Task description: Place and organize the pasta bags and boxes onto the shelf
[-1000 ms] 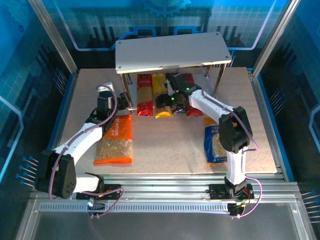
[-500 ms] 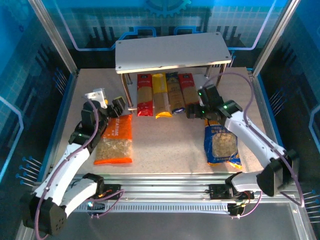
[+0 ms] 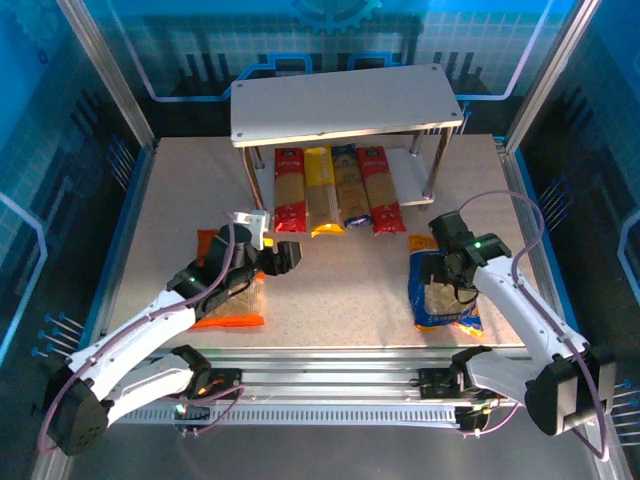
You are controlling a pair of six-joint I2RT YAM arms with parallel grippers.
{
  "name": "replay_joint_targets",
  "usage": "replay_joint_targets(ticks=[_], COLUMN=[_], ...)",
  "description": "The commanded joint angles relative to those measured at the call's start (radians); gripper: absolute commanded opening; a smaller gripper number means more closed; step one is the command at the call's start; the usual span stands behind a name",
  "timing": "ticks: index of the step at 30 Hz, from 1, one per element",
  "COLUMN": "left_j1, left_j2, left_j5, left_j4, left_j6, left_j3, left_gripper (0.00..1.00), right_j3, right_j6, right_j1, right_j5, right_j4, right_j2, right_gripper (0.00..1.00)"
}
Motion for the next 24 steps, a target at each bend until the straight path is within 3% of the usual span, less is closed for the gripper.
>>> replay_joint_targets(ticks=[1, 15, 24], left_j1=[-0.005, -0.005, -0.005], left_j2=[0.011, 0.001, 0.002], left_j5=[0.028, -0.004, -0.016], left_j4=[0.046, 0.020, 0.015], left_j6=[-0.011, 0.007, 0.010], left_j3=[0.005, 0.020, 0.034], left_gripper=[0.80, 0.81, 0.81], right_j3=[-0.043, -0.134, -0.132], right_j6=[-0.008, -0.069, -0.102], right_j1=[-0.054, -0.181, -0.185], right_j5=[-0.052, -0.175, -0.271], right_j4=[0.046, 0.283, 0.343], right_j2=[0.033, 0.206, 0.317], right_gripper=[1.00, 1.00, 0.96])
